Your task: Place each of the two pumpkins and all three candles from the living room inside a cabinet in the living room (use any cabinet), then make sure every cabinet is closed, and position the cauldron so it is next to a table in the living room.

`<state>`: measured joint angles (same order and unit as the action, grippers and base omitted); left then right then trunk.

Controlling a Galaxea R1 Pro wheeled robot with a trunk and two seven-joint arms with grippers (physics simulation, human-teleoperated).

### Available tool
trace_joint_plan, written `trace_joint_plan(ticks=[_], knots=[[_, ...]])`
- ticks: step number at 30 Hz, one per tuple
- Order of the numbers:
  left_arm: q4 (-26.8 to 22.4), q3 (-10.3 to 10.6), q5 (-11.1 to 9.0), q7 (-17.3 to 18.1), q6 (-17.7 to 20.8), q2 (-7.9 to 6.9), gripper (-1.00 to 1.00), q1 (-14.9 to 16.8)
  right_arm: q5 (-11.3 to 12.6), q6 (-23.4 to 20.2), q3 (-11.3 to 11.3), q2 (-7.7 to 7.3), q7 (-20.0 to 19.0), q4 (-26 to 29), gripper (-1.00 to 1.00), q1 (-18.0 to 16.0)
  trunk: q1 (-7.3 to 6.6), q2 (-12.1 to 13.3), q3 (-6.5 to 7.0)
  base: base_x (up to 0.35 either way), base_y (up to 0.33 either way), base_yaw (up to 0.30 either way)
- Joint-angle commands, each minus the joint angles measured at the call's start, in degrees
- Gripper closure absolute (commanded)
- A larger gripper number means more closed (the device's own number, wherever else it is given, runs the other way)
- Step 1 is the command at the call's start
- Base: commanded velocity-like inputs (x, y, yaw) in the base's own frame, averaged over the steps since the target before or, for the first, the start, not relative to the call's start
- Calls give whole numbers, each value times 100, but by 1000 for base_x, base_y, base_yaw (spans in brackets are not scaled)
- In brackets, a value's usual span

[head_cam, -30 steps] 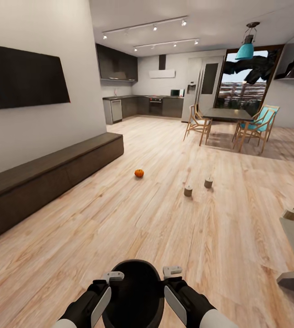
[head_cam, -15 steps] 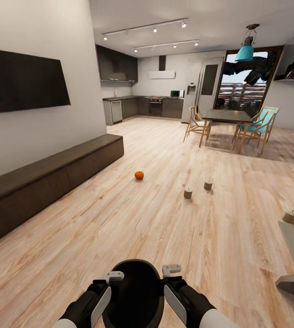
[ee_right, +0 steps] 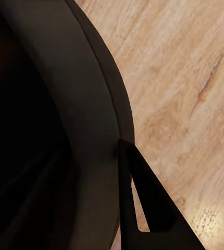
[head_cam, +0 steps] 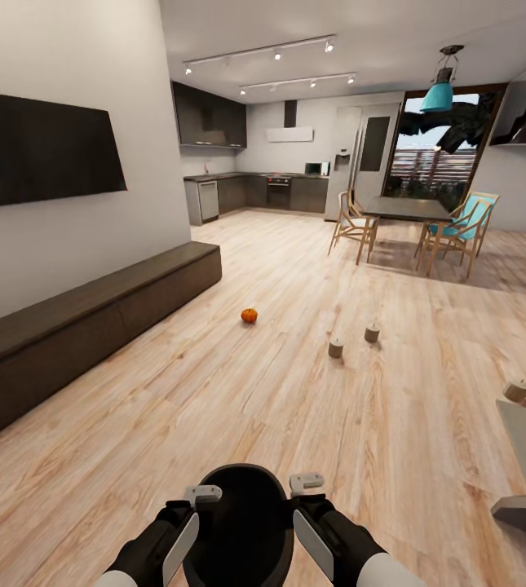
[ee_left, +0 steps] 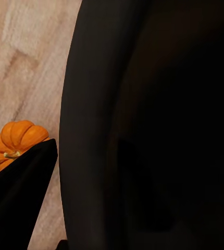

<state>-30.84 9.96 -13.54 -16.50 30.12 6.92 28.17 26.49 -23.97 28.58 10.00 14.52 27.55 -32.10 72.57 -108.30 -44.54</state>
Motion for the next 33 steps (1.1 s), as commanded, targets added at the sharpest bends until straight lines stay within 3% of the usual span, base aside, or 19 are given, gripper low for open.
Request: trace_joint_plan(ticks=[1, 17, 23, 33], knots=[[-10, 41, -34, -64, 26, -7, 100, 4, -56, -20, 16, 0, 69, 8, 100, -5, -1, -3, -5, 0, 0, 0], [-10, 41, -34, -64, 28, -7, 100, 4, -56, -2, 16, 0, 69, 13, 100, -7, -1, -3, -5, 0, 0, 0], [-9, 41, -34, -64, 28, -7, 100, 4, -56, -2, 16, 0, 60, 14, 100, -5, -133, 238, 103, 0, 0, 0], [-10, 41, -34, -64, 27, -7, 100, 4, -56, -2, 16, 0, 63, 14, 100, -6, -133, 238, 103, 0, 0, 0]])
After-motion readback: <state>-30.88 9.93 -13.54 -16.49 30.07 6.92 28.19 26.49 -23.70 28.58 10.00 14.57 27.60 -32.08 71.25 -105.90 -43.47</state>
